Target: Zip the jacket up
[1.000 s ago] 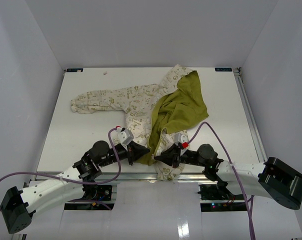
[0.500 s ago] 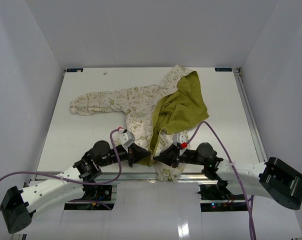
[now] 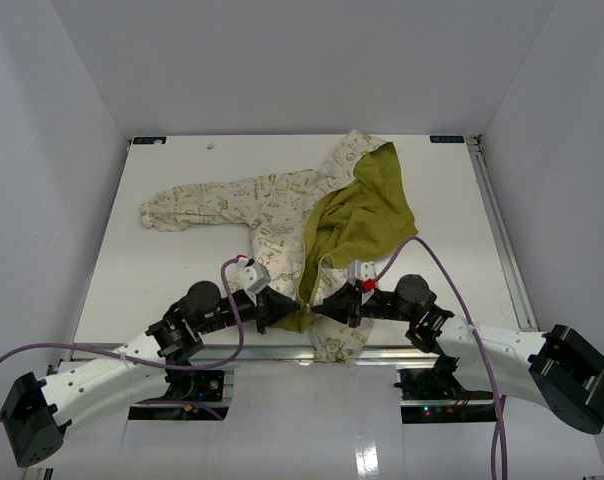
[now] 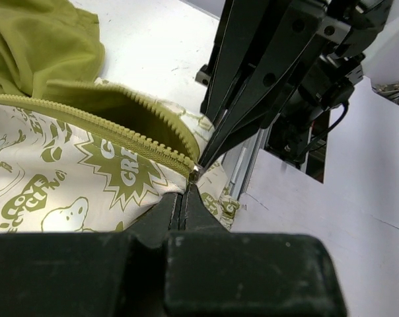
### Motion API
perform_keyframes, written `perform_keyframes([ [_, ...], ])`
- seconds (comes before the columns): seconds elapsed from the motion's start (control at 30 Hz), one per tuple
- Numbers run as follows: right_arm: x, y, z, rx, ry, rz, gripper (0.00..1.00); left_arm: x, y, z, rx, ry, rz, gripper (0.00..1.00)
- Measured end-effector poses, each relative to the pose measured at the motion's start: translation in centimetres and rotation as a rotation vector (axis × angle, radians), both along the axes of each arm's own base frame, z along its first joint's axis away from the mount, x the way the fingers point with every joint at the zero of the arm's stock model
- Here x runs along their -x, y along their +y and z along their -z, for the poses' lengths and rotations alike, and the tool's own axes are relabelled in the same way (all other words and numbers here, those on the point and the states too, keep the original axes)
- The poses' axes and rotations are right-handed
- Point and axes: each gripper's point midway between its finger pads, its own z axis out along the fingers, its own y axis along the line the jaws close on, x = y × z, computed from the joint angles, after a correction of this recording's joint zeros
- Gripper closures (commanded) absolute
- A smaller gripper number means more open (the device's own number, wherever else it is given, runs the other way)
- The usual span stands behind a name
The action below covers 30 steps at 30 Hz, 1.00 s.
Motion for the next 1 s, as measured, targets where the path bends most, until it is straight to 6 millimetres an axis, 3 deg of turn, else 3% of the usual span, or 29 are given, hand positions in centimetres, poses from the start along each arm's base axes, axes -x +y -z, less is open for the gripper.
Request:
perform_keyframes([
  [0.23,-0.1,0.0,0.5,0.022,0.017,-0.03,0.92,-0.4,0.3,1.8,-0.071,0.073,-0.04,1.0],
  [0.57,1.1,0.0,0.5,0.024,0.021,-0.1,0.92,0.0,0.9,-0.7,-0.005,0.045,-0.041,1.0],
  [1.0,1.4,0.1,1.0,0.035,0.046,-0.116,0.92,0.8,0.5,-0.2,-0.016,0.063,0.007,1.0],
])
